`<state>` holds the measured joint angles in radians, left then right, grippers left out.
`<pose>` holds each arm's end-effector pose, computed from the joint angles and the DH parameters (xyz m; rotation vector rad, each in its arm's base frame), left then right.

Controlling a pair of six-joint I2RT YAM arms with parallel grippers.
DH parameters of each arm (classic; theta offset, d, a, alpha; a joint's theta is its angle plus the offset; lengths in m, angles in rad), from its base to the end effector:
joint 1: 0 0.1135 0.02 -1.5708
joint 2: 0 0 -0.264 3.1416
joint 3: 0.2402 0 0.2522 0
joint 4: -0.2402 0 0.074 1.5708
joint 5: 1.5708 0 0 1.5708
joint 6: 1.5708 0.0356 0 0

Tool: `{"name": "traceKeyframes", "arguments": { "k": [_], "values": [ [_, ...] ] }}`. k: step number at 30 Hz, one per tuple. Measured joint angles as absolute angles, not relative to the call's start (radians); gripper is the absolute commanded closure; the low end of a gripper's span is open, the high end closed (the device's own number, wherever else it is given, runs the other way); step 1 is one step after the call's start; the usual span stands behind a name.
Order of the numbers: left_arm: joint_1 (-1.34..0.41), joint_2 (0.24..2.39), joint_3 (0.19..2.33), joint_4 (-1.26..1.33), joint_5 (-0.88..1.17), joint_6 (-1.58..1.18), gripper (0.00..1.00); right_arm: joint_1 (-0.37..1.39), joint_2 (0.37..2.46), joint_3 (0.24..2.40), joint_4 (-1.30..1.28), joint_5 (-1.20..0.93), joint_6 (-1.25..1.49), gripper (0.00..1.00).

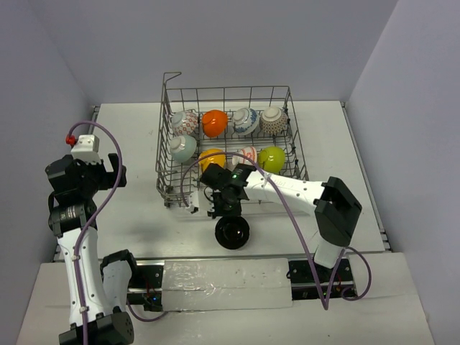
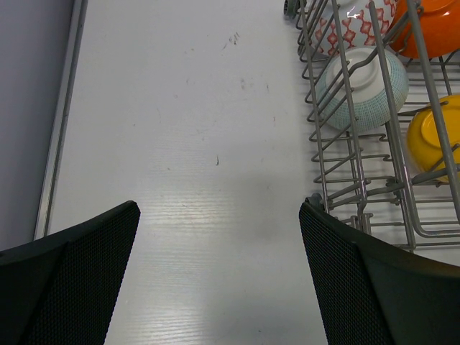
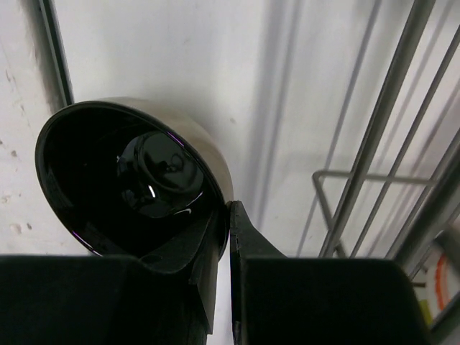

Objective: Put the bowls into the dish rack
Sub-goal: Pick up the bowl from the corner of the board.

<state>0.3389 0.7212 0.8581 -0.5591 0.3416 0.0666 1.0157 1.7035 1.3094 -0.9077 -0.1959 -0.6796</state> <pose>0.1495 0.0401 0.3366 -0.0492 1.9673 -0.0756 0.1697 0.2867 0.2315 -2.1918 1.8834 0.3453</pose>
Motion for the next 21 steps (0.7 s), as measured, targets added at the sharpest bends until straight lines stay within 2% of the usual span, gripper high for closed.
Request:
{"name": "traceKeyframes", "arguments": {
  "k": [13, 18, 19, 21],
  "values": [
    [0.339, 0.707, 0.847, -0.559, 0.344, 0.067, 0.01, 1.08, 1.818, 1.396, -0.904, -0.228, -0.69, 1.0],
    [0.339, 0.709, 0.847, -0.559, 0.347, 0.067, 0.01, 1.081, 1.824, 1.403, -0.904, -0.228, -0.689, 0.87],
    [0.339, 0.709, 0.847, -0.558, 0.348, 0.066, 0.01, 1.081, 1.824, 1.403, -0.903, -0.227, -0.688, 0.82],
    [0.339, 0.708, 0.846, -0.558, 0.351, 0.066, 0.01, 1.081, 1.829, 1.408, -0.904, -0.228, -0.685, 0.8]
  ]
}}
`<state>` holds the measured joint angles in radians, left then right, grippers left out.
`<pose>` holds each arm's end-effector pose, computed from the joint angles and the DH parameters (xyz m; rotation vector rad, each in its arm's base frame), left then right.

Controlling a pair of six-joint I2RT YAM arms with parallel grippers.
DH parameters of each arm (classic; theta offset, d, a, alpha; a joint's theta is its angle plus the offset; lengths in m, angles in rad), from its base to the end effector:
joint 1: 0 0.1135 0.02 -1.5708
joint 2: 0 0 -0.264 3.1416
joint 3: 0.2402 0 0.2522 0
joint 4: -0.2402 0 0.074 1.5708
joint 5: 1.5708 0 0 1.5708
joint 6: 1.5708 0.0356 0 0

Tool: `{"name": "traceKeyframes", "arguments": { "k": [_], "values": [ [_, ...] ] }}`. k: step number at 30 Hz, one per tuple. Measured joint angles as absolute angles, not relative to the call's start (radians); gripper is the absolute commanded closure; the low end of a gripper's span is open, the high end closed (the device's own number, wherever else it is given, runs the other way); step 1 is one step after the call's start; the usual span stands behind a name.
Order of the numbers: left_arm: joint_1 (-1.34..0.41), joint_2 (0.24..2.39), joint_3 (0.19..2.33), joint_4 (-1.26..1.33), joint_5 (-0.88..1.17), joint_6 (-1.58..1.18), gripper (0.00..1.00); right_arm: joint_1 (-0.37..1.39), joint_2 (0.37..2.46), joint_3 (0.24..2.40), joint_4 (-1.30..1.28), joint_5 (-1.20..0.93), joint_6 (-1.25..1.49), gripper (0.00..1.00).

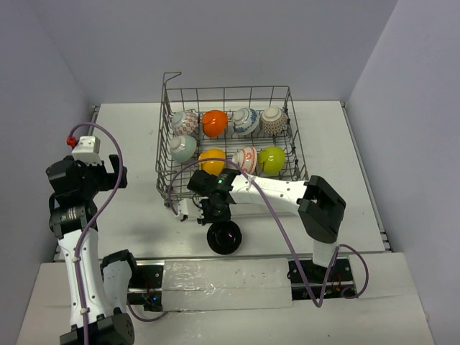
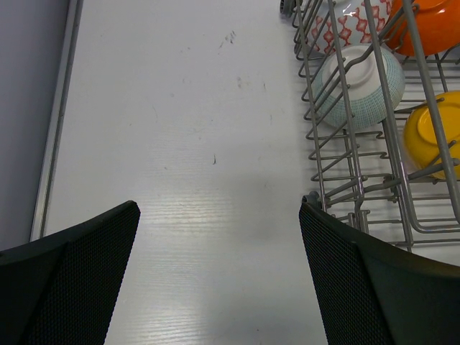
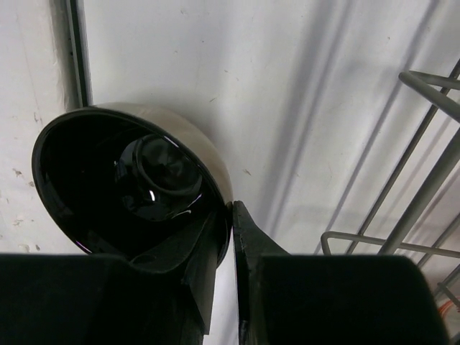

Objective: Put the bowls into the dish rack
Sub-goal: Pick up the bowl from the corner of the board.

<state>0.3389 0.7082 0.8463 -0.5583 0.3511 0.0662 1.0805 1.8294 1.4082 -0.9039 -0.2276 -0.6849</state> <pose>0.1474 0.0390 0.3345 -0.0429 1.9644 -0.0845 0.1634 0.3232 0.2179 -2.2814 1.8223 0.3980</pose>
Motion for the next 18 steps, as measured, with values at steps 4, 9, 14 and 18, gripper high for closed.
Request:
{"name": "traceKeyframes", "arguments": {
  "k": [4, 9, 14, 18],
  "values": [
    [0.339, 0.708, 0.845, -0.558, 0.353, 0.066, 0.01, 1.081, 1.837, 1.419, -0.9, -0.225, -0.681, 0.76],
    [0.339, 0.708, 0.841, -0.559, 0.355, 0.066, 0.01, 1.081, 1.838, 1.451, -0.901, -0.221, -0.679, 0.76],
    [0.339, 0.703, 0.838, -0.559, 0.355, 0.066, 0.01, 1.081, 1.84, 1.461, -0.901, -0.221, -0.678, 0.73],
    [0.339, 0.697, 0.838, -0.559, 0.355, 0.066, 0.01, 1.081, 1.844, 1.462, -0.901, -0.216, -0.677, 0.71]
  ]
}}
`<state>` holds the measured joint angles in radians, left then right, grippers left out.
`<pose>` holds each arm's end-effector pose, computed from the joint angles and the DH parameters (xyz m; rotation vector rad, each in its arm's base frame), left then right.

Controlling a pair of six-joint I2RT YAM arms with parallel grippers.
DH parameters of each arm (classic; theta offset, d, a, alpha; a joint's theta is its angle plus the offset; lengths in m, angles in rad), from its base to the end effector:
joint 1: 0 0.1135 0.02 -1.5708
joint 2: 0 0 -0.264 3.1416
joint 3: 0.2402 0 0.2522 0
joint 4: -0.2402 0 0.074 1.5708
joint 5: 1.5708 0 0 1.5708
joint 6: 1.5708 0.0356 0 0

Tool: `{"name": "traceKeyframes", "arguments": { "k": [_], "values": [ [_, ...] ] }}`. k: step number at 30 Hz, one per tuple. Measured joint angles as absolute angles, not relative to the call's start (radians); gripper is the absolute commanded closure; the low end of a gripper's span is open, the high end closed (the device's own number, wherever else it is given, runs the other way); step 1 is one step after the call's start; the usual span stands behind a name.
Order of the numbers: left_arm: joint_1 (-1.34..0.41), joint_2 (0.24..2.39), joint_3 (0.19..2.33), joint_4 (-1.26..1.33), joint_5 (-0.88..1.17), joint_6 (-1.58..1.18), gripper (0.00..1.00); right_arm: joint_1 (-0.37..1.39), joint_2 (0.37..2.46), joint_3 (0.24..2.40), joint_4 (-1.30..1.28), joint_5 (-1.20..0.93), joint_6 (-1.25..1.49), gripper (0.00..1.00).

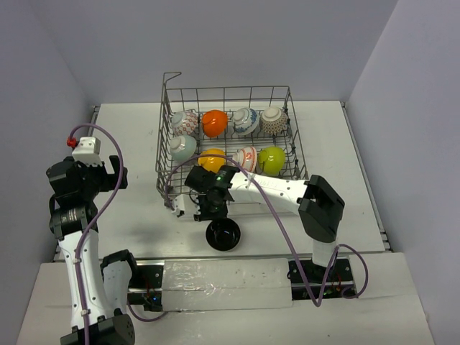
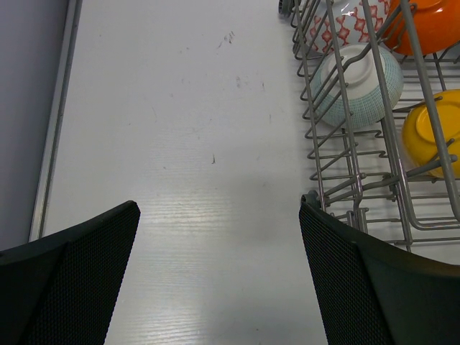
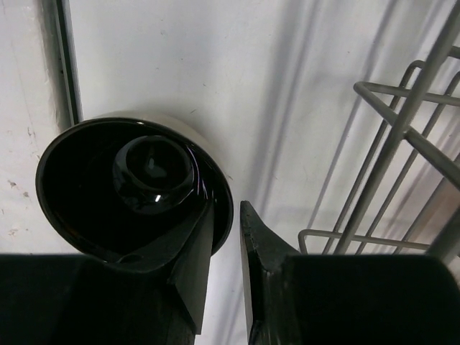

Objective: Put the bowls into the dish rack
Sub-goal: Pick up the bowl from the corner of the board.

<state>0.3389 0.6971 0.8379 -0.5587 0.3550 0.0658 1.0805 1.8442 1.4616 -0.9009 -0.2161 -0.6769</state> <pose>0.1454 0.0381 0.3332 -0.0401 1.9618 -0.0879 0.1683 0.3316 0.2276 -2.2449 1.8021 0.3893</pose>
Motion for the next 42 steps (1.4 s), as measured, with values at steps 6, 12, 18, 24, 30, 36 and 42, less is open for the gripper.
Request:
{"name": "traceKeyframes", "arguments": {
  "k": [6, 12, 18, 24, 30, 36, 42],
  "values": [
    [0.339, 0.697, 0.838, -0.558, 0.354, 0.065, 0.01, 1.087, 1.835, 1.481, -0.898, -0.202, -0.646, 0.69],
    [0.339, 0.697, 0.838, -0.558, 0.347, 0.063, 0.01, 1.095, 1.751, 1.475, -0.896, -0.187, -0.619, 0.68],
    [0.339, 0.697, 0.838, -0.558, 0.342, 0.063, 0.01, 1.097, 1.621, 1.414, -0.897, -0.233, -0.599, 0.69],
    [0.339, 0.695, 0.838, -0.558, 0.342, 0.063, 0.01, 1.124, 1.513, 1.256, -0.895, -0.279, -0.572, 0.7],
    [0.339, 0.695, 0.838, -0.558, 0.342, 0.06, 0.01, 1.137, 1.467, 1.173, -0.904, -0.336, -0.577, 0.7],
    [0.339, 0.688, 0.838, -0.558, 0.341, 0.059, 0.01, 1.155, 1.463, 1.145, -0.909, -0.368, -0.596, 0.69],
    [0.339, 0.685, 0.838, -0.558, 0.339, 0.059, 0.01, 1.188, 1.464, 1.109, -0.91, -0.383, -0.604, 0.68]
  ]
}}
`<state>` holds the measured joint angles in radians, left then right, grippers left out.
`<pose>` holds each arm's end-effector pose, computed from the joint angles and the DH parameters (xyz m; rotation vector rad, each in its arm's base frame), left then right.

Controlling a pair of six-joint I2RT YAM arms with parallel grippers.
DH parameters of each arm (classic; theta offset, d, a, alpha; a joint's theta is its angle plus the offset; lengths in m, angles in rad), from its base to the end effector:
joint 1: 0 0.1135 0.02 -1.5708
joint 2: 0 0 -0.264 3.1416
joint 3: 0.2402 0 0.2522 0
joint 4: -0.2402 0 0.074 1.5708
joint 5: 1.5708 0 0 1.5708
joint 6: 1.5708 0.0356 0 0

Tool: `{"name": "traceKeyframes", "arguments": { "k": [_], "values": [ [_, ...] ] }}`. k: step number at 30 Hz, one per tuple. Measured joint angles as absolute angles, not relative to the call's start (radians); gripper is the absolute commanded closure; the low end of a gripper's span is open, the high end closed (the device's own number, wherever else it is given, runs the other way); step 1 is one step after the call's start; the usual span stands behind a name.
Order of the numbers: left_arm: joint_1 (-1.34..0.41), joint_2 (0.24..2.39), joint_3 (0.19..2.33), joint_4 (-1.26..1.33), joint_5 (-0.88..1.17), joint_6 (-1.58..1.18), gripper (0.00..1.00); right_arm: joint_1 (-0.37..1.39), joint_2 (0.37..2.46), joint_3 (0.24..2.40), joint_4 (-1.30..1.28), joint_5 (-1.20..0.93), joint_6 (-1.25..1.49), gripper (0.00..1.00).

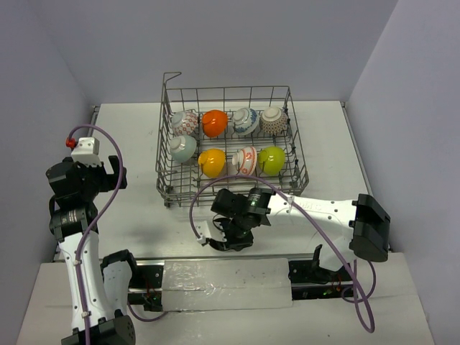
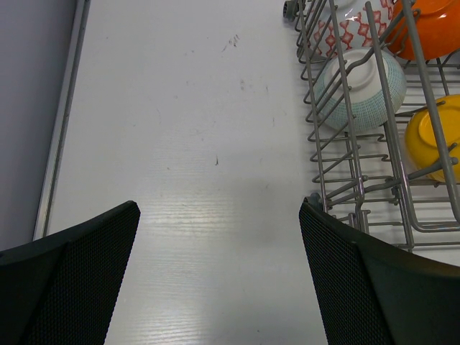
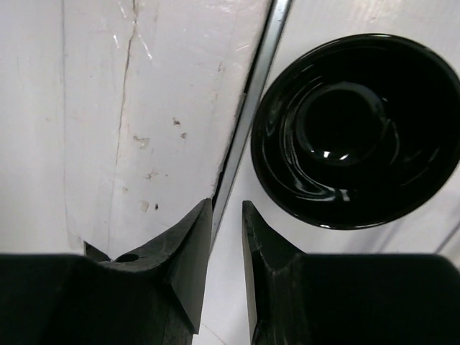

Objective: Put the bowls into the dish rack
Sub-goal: Pick up the bowl from the corner of the board.

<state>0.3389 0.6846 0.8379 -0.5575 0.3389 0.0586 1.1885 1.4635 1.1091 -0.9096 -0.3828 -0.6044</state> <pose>0.1429 0.0378 0.3348 -0.0541 1.9507 -0.0726 0.0901 0.2597 0.2452 -2.3080 1.7342 0.6639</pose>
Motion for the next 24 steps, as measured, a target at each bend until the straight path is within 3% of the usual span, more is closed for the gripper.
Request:
{"name": "traceKeyframes", "arguments": {
  "k": [24],
  "values": [
    [0.339, 0.662, 0.809, -0.543, 0.344, 0.059, 0.01, 1.195, 1.563, 1.103, -0.917, -0.411, -0.645, 0.63]
  ]
}}
